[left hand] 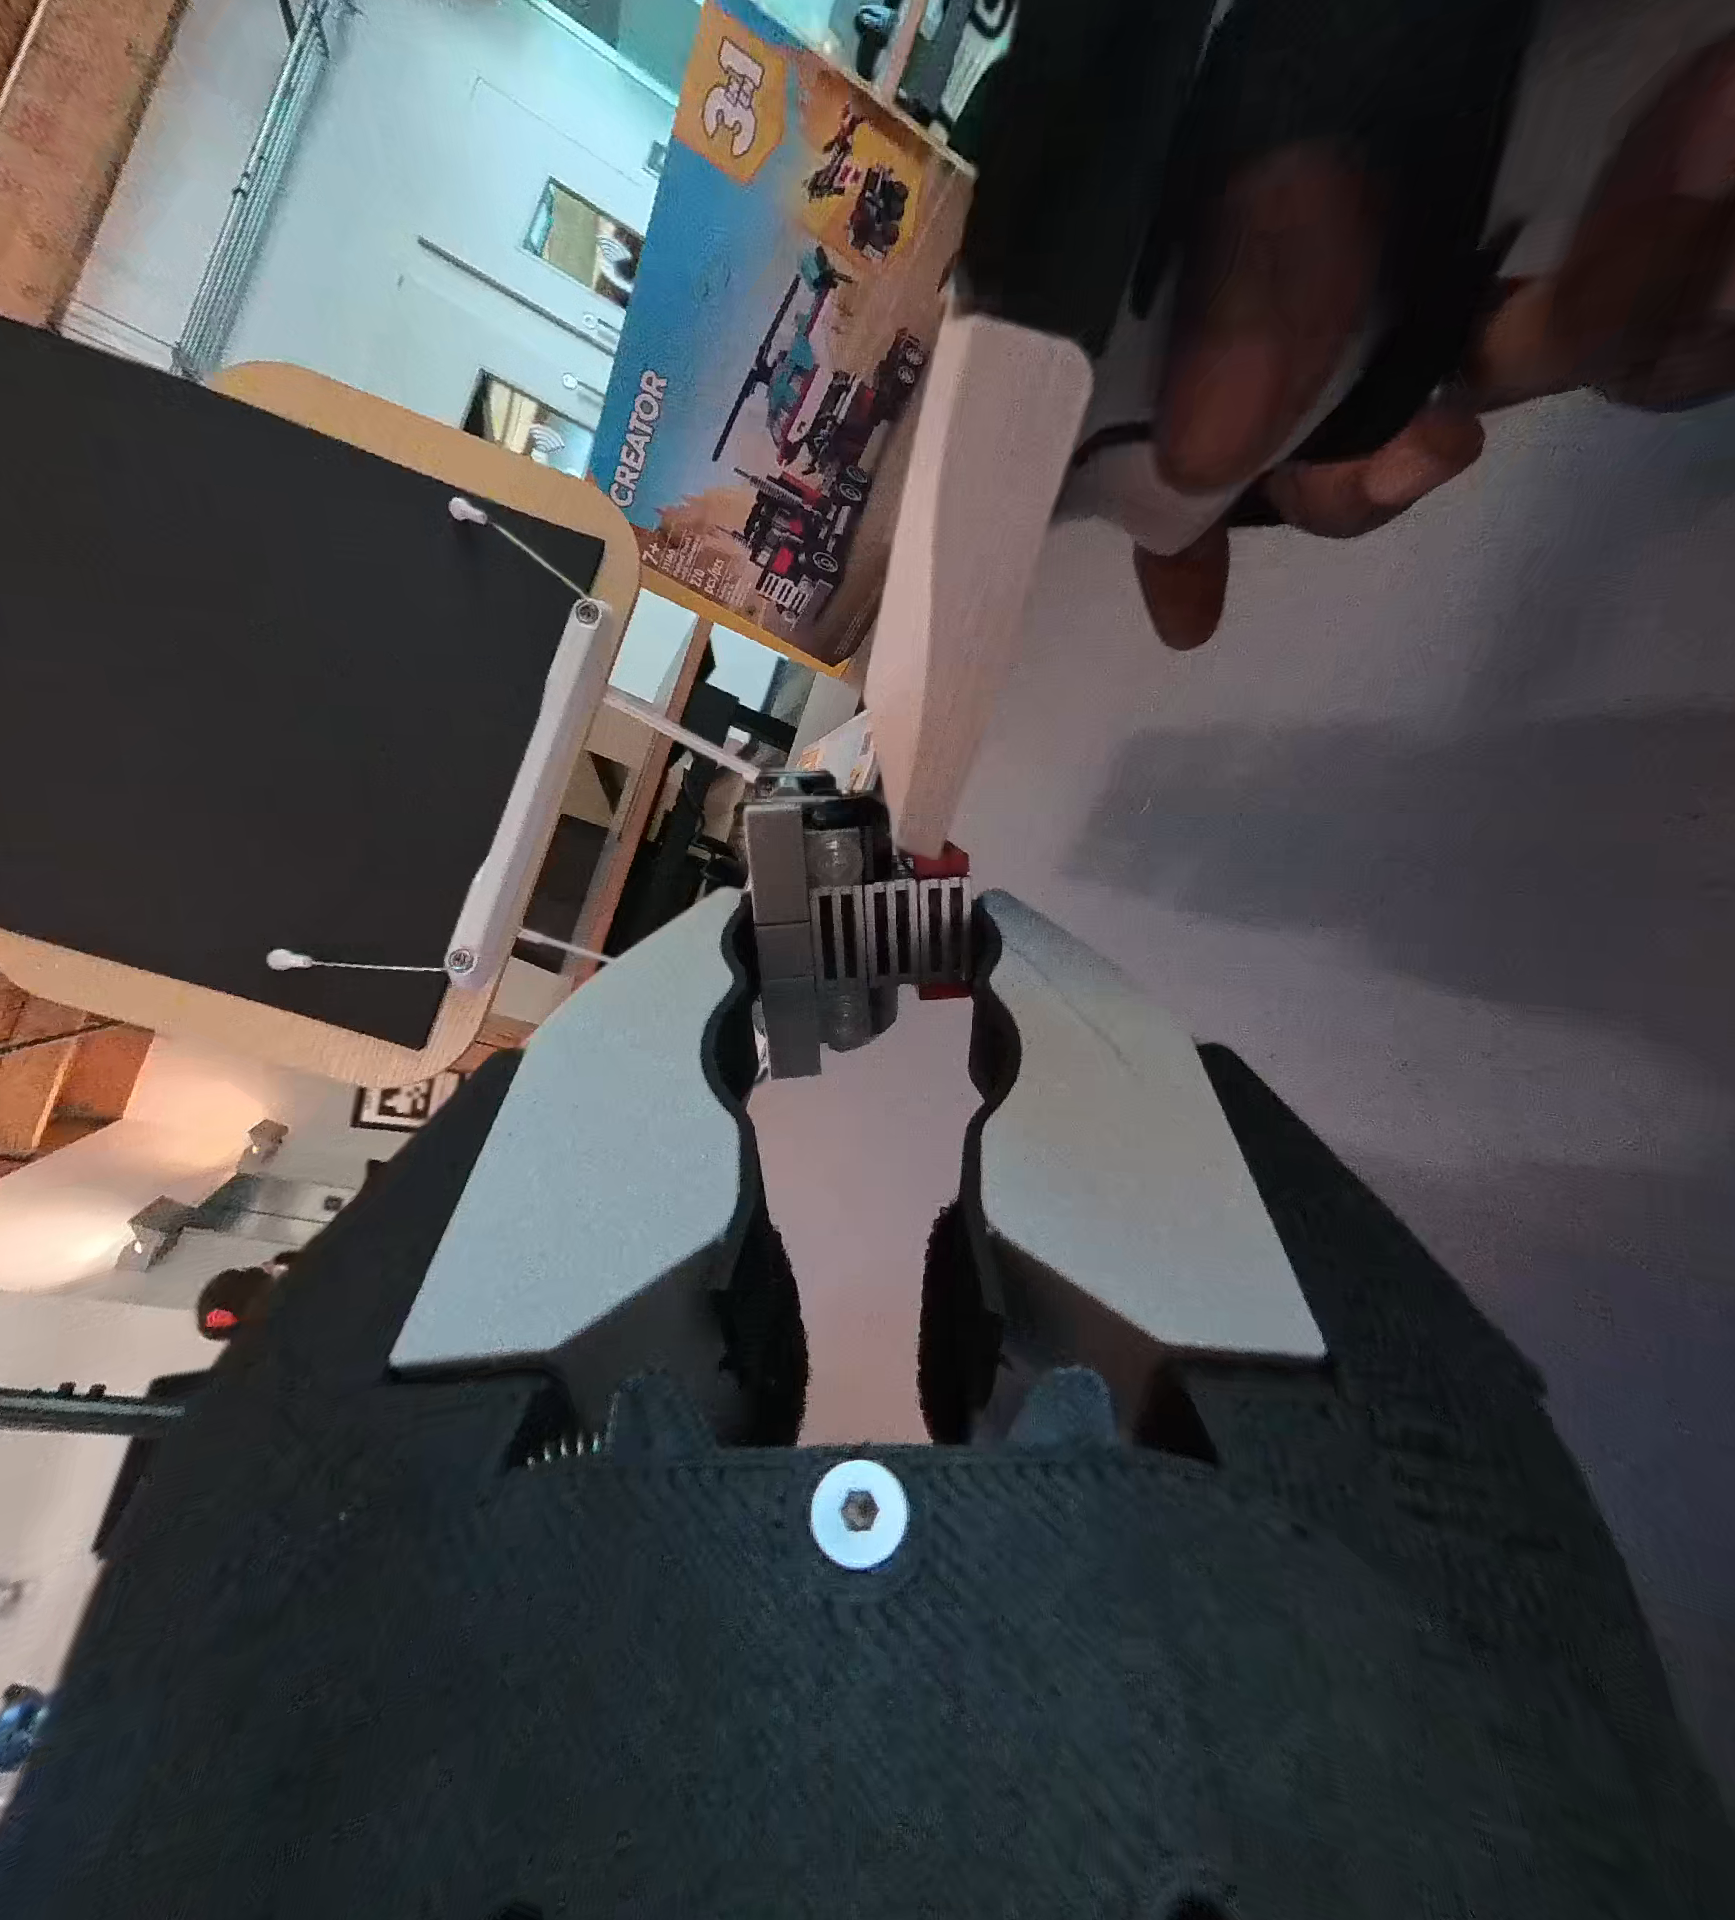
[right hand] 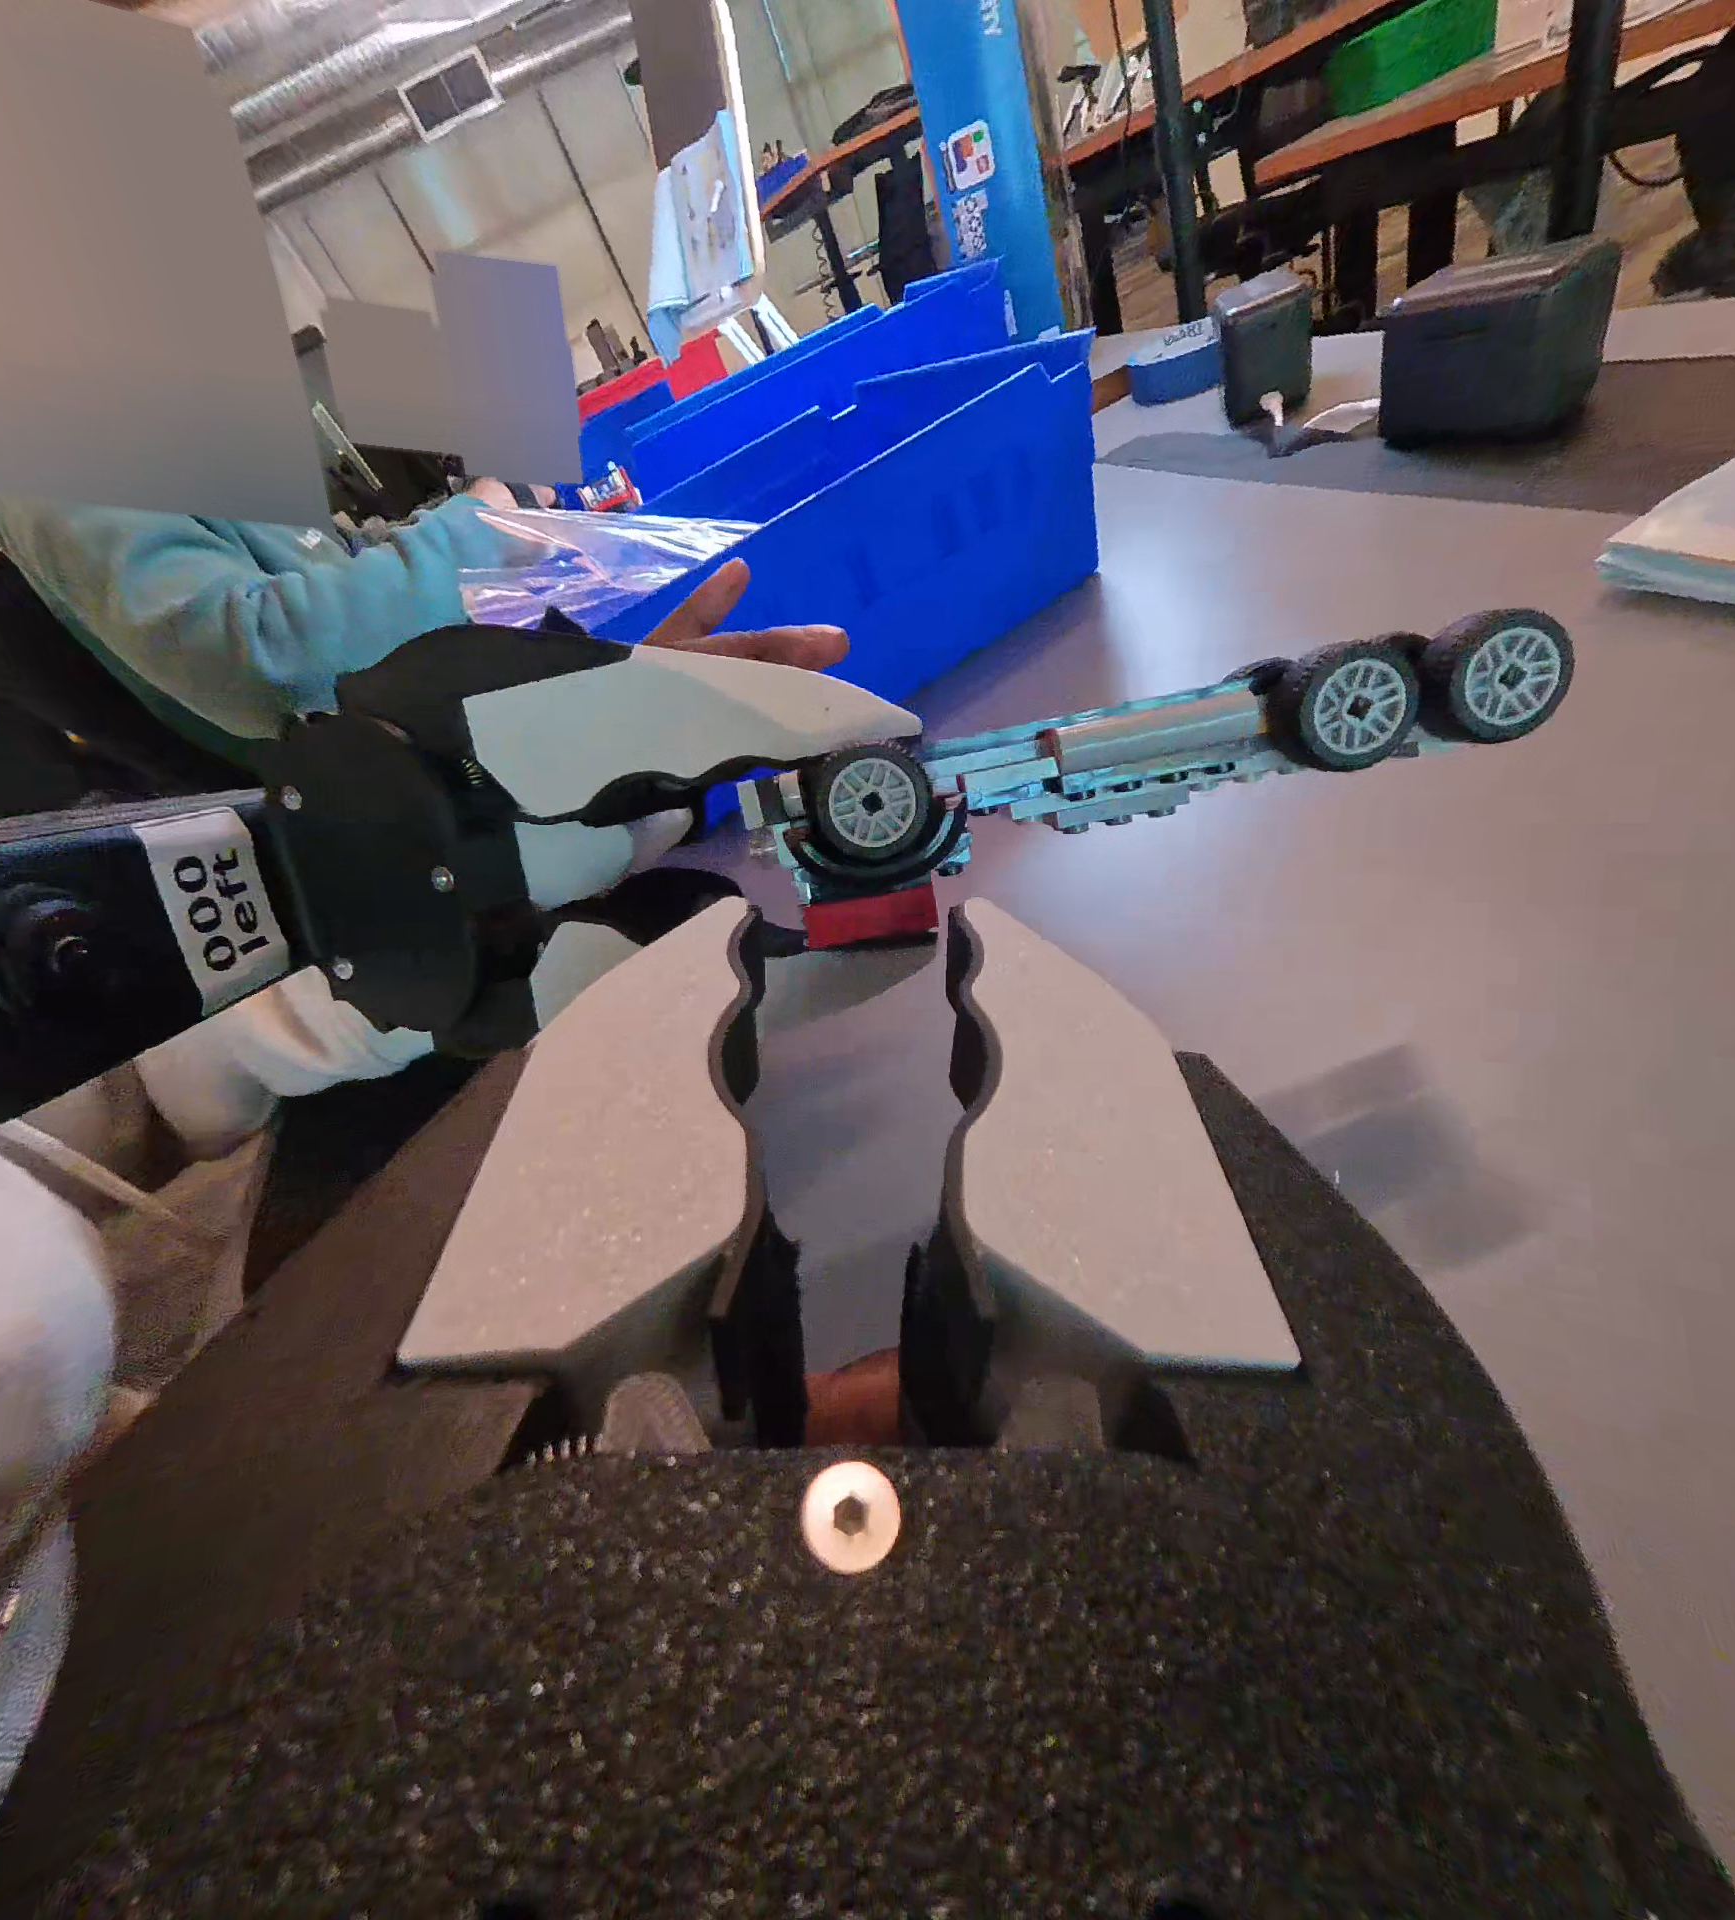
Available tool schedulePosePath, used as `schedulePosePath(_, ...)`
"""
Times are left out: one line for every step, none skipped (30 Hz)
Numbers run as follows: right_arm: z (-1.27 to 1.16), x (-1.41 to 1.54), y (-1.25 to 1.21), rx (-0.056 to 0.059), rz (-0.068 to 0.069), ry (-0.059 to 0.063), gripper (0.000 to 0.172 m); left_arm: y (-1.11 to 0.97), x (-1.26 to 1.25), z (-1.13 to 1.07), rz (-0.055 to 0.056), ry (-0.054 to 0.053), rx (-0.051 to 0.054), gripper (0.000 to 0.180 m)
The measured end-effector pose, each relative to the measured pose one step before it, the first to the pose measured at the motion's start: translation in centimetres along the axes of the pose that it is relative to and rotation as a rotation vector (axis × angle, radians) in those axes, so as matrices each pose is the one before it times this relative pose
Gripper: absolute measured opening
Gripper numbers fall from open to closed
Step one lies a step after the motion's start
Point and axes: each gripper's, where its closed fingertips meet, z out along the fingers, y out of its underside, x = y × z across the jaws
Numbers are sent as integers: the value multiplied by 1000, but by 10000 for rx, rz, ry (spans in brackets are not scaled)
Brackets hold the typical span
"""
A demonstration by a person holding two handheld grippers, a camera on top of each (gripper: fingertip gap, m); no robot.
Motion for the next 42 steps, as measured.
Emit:
schedulePosePath(65,-9,75,-64,-230,57,29,-108,128,-6,93,31,54,38)
schedulePosePath(41,115,128,-92,-130,96,27,-141,91,-15,58,20,68,38)
schedulePosePath(-10,95,96,-62,-102,42,25,-90,48,-22,39,3,43,38)
schedulePosePath(-19,-6,38,-24,14,-55,25,-62,-2,-16,35,-11,36,38)
schedulePosePath(-9,7,31,-20,87,-54,25,-38,24,-12,27,3,29,38)
schedulePosePath(10,12,77,-43,15,-41,25,-13,62,12,14,39,10,38)
schedulePosePath(-4,24,71,-52,-67,2,24,14,79,10,1,49,-3,38)
schedulePosePath(-2,13,73,-63,-111,21,24,-3,71,0,19,40,4,38)
schedulePosePath(0,12,47,-55,-72,29,24,-9,53,-5,29,19,5,38)
schedulePosePath(-16,30,52,-60,-36,31,24,-4,49,6,22,20,-7,38)
schedulePosePath(-47,8,26,-60,-126,69,23,-5,67,17,-31,42,-4,38)
schedulePosePath(-63,11,-56,-13,-287,135,23,-44,29,24,-141,56,4,38)
schedulePosePath(-45,0,-128,31,-343,175,23,-27,-22,16,-235,64,17,38)
schedulePosePath(-8,9,-133,23,-292,172,23,-11,-44,16,-314,88,41,38)
schedulePosePath(16,27,-87,-10,-273,173,23,22,-10,16,-434,139,46,38)
schedulePosePath(10,23,-63,-36,-305,181,23,49,55,32,-528,204,37,38)
schedulePosePath(11,21,-89,-24,-313,196,23,48,88,32,-567,223,37,38)
schedulePosePath(3,43,-79,-28,-286,209,23,38,81,22,-471,193,34,38)
schedulePosePath(25,-22,-57,-37,-325,150,22,87,85,43,-305,148,-27,38)
schedulePosePath(-96,-660,-349,169,-579,-267,0,378,75,94,-167,95,-245,38)
schedulePosePath(-210,682,-92,-84,-587,738,0,837,90,176,-112,141,-499,38)
schedulePosePath(-136,340,64,-129,-491,355,0,553,-56,110,-222,82,-206,38)
schedulePosePath(-140,-24,-322,258,278,-115,0,7,-223,-53,-233,-10,170,38)
schedulePosePath(-99,-43,-329,335,746,-302,1,-275,-333,-137,-143,-99,226,38)
schedulePosePath(-11,166,-42,167,787,-251,6,-242,-295,-107,19,-152,104,38)
schedulePosePath(139,225,331,-83,749,-225,20,-91,-128,-51,206,-130,24,38)
schedulePosePath(278,138,550,-260,742,-245,35,-13,41,-15,323,-86,-2,38)
schedulePosePath(313,-193,475,-220,644,-390,40,-3,146,14,367,-68,-17,38)
schedulePosePath(270,-271,220,-43,475,-355,39,-67,144,28,355,-58,-13,37)
schedulePosePath(161,-102,-10,93,314,-160,36,-178,124,14,316,-44,33,38)
schedulePosePath(74,-43,-44,50,157,-88,35,-241,96,-29,273,-53,71,38)
schedulePosePath(41,114,125,-94,40,26,36,-201,45,-53,253,-72,59,38)
schedulePosePath(50,165,293,-192,10,55,37,-176,4,-60,243,-81,54,38)
schedulePosePath(67,86,330,-186,32,0,37,-163,-15,-53,198,-81,63,38)
schedulePosePath(39,-57,150,-65,47,-86,30,-177,-8,-43,134,-54,83,38)
schedulePosePath(-13,-204,-58,64,25,-162,26,-160,27,-27,87,-7,91,38)
schedulePosePath(-17,-5,-19,23,54,-49,26,-69,-14,-18,35,-12,52,38)
schedulePosePath(-25,-43,15,-4,12,-77,26,-38,-5,-27,-23,22,48,38)
schedulePosePath(-50,-50,5,-8,-19,-76,25,-44,33,-19,-105,61,65,38)
schedulePosePath(-80,-78,-39,11,-43,-82,25,-71,21,-15,-187,85,90,38)
schedulePosePath(-87,-104,-78,38,5,-112,25,-111,-7,-44,-252,95,128,38)
schedulePosePath(-123,-156,-133,78,107,-179,25,-173,-21,-52,-321,109,181,38)
